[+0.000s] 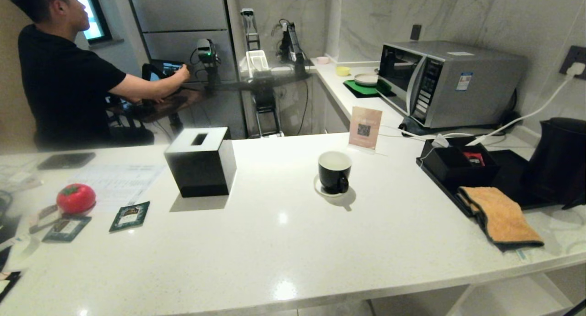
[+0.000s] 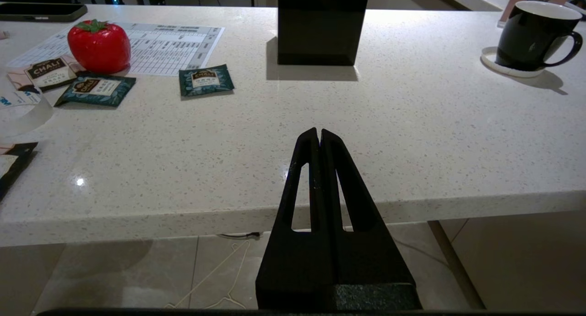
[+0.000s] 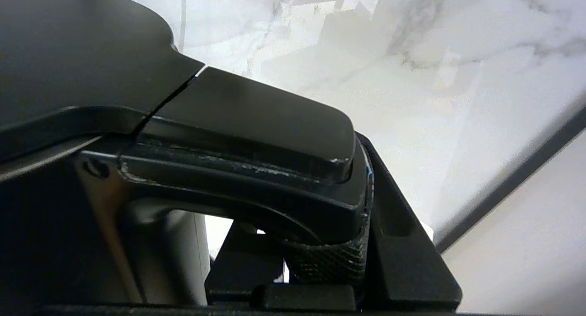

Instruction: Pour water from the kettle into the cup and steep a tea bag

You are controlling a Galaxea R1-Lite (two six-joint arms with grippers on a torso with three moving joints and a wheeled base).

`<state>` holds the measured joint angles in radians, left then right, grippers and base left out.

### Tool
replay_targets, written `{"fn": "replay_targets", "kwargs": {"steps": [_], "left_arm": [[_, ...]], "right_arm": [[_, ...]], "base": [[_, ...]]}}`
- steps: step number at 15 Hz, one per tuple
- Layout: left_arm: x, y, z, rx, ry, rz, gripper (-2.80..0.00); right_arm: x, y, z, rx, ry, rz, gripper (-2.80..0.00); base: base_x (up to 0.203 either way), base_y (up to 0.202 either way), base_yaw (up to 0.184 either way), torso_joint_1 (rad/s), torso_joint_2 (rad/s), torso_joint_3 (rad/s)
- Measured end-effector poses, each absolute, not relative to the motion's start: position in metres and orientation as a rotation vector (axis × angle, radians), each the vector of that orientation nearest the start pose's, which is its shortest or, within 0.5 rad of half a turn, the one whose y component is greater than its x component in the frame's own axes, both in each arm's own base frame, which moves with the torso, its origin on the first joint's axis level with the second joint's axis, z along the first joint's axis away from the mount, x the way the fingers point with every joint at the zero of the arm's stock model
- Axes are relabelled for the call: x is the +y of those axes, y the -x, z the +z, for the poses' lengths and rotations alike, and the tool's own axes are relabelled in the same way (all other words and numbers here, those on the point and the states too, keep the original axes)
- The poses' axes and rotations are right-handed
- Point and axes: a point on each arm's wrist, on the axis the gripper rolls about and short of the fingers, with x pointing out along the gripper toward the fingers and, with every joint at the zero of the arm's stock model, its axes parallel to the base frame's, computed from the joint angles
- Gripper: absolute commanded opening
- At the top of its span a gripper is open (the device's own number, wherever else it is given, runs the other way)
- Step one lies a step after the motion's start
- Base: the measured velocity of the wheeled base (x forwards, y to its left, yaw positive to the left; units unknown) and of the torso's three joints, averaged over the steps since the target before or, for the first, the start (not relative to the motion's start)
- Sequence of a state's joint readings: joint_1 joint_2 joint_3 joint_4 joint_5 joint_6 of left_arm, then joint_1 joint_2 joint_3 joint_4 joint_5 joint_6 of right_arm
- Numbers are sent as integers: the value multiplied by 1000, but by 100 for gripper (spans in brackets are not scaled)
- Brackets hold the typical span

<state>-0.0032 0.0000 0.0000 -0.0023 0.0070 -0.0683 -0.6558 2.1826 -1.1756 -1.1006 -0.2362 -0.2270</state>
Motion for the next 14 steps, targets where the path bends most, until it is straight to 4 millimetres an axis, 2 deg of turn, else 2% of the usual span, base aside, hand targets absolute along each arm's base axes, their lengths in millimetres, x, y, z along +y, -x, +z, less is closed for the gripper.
{"fn": "replay_targets", "kwargs": {"steps": [14], "left_arm": [[0,23,76,-3,68,4,-280]], "right_arm": [[-275,-373,135,-38,242,-873,-280]], "base": [[0,0,0,0,0,0]]}}
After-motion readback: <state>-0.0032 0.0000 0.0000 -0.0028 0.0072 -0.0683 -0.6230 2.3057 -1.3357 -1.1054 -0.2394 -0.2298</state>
